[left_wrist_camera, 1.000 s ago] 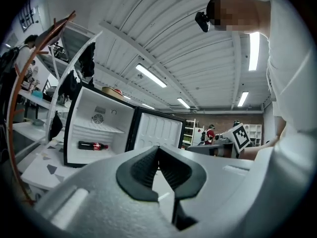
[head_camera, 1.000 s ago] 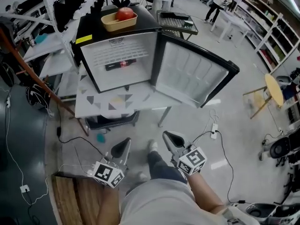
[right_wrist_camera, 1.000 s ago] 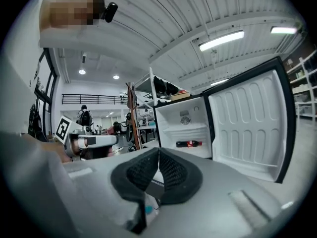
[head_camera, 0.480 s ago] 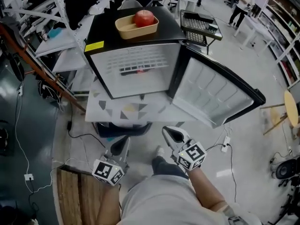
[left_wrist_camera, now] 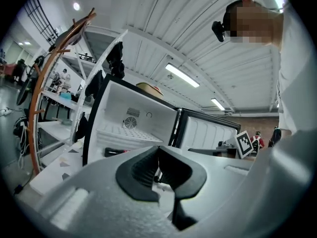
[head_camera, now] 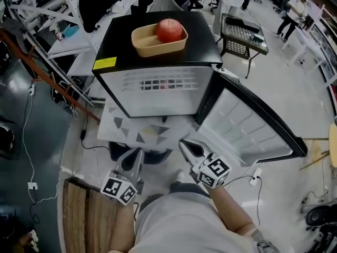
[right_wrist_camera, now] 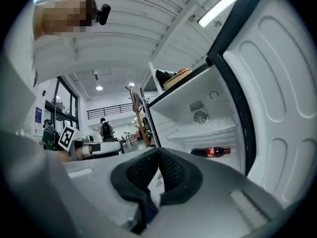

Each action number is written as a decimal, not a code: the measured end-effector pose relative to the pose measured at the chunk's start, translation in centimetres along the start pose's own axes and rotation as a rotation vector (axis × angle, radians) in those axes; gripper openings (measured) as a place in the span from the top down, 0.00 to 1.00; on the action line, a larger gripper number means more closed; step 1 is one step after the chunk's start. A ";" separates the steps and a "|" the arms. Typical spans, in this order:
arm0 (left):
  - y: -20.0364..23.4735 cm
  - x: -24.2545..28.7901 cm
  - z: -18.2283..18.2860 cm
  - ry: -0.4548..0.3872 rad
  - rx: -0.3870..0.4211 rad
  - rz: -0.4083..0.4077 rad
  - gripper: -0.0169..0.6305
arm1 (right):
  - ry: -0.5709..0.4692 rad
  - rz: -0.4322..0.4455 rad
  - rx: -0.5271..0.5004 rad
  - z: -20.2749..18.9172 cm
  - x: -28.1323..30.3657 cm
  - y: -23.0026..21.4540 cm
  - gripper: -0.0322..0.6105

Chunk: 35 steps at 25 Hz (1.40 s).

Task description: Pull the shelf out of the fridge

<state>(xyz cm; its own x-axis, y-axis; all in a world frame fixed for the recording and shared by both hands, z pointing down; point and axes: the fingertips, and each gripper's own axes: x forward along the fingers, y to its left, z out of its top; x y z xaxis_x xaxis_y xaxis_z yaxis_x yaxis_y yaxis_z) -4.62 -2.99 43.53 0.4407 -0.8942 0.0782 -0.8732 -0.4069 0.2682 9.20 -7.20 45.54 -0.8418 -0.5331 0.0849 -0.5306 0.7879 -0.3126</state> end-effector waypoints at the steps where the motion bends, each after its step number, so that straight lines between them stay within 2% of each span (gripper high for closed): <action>1: 0.2 0.6 0.1 -0.004 -0.004 0.012 0.96 | -0.002 0.017 0.012 0.2 0.5 -0.4 0.95; 9: 1.3 3.5 0.6 -0.016 -0.073 0.072 0.96 | -0.007 0.108 0.098 0.8 3.7 -2.2 0.95; 16: 4.1 5.3 0.9 -0.060 -0.213 0.061 0.96 | -0.008 0.111 0.161 1.0 6.4 -4.0 0.95; 21: 7.3 7.5 1.1 -0.062 -0.303 0.023 0.96 | -0.028 0.064 0.252 1.7 9.0 -5.8 0.95; 25: 10.5 9.4 1.2 -0.081 -0.440 -0.029 0.96 | -0.044 0.010 0.340 1.9 11.1 -7.4 0.95; 32: 14.1 12.7 0.3 -0.079 -0.631 -0.106 0.96 | -0.121 -0.090 0.524 2.0 13.5 -10.5 0.95; 35: 15.2 14.1 0.0 -0.090 -0.721 -0.137 0.93 | -0.147 -0.118 0.612 1.9 14.3 -11.8 0.90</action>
<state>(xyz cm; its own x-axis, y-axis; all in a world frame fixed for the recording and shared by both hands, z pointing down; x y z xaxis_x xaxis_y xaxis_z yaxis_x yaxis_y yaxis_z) -11.65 -21.80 48.75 0.4903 -0.8686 -0.0717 -0.4442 -0.3198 0.8369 3.68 -24.73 48.63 -0.7354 -0.6767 0.0350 -0.4293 0.4253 -0.7967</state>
